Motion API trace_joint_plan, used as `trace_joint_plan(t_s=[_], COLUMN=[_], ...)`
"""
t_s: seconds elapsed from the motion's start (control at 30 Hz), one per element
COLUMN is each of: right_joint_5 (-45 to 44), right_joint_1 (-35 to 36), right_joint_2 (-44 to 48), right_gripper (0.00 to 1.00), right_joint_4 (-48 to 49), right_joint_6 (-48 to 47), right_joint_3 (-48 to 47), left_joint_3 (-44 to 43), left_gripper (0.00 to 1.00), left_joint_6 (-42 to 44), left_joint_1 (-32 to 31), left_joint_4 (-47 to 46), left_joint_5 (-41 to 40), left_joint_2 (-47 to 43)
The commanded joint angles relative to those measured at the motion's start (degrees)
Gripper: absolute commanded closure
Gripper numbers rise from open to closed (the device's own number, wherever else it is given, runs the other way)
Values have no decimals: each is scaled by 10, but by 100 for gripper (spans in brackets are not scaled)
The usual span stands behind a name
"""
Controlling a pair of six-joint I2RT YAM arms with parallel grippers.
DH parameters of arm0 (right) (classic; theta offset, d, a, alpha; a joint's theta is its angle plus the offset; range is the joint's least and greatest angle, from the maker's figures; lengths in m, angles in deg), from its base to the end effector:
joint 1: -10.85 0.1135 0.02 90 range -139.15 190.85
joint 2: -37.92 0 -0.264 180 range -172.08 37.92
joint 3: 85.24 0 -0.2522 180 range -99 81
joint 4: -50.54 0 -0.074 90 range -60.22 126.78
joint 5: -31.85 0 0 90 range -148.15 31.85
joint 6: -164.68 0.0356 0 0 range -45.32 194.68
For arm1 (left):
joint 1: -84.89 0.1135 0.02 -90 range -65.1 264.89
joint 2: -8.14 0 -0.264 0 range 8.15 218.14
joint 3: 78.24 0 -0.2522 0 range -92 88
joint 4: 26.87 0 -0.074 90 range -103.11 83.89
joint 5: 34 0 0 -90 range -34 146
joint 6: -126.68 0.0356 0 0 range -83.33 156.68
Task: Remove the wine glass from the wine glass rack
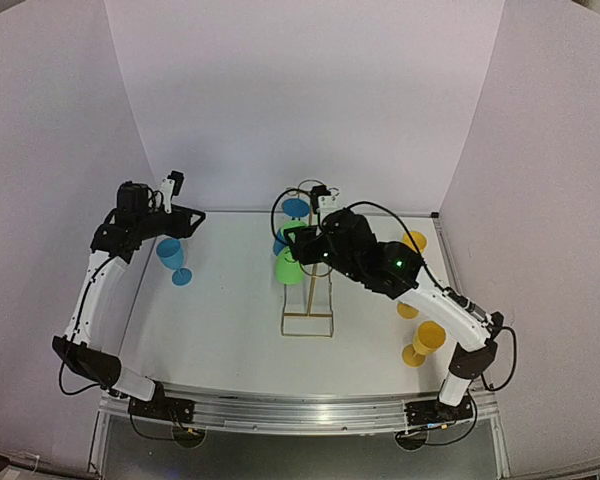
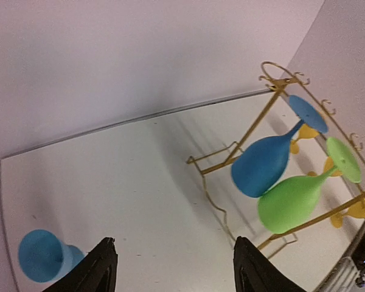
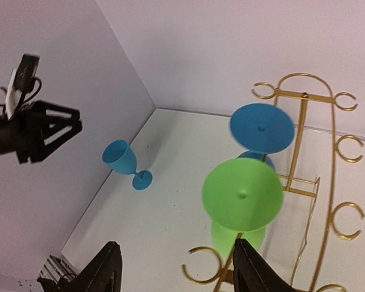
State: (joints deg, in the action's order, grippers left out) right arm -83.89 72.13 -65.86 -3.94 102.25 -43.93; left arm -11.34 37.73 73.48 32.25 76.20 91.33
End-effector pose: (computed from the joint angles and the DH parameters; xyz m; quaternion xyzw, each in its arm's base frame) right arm 0.2008 0.3343 0.4787 -0.1080 0.7995 0.2635 0.5289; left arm 0.2927 -0.0716 0.4490 0.1804 0.8345 -0.1956 0.4824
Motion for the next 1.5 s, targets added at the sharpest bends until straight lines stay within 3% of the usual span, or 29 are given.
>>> trace_joint_plan(t_s=[0.0, 0.23, 0.47, 0.6, 0.93, 1.23, 1.47], right_joint_5=[26, 35, 51, 55, 91, 60, 79], right_joint_1=[-51, -94, -101, -102, -112, -113, -113], right_joint_2=[27, 0, -23, -32, -61, -59, -70], right_gripper=[44, 46, 49, 53, 54, 52, 56], right_joint_4=[5, 5, 5, 5, 5, 5, 5], right_joint_6=[56, 79, 88, 98, 122, 108, 117], right_joint_3=[16, 7, 1, 4, 0, 8, 9], left_joint_3=[-56, -139, -193, -216, -219, -213, -217], left_gripper=[33, 23, 24, 30, 38, 45, 52], left_joint_6=[-158, -307, -398, -420, -454, -464, -469], left_joint_1=[-25, -120, -184, -202, -219, -228, -230], left_joint_4=[2, 7, -3, -17, -34, -34, -36], left_joint_5=[72, 101, 127, 129, 133, 132, 133], left_joint_2=[23, 101, 180, 209, 233, 243, 248])
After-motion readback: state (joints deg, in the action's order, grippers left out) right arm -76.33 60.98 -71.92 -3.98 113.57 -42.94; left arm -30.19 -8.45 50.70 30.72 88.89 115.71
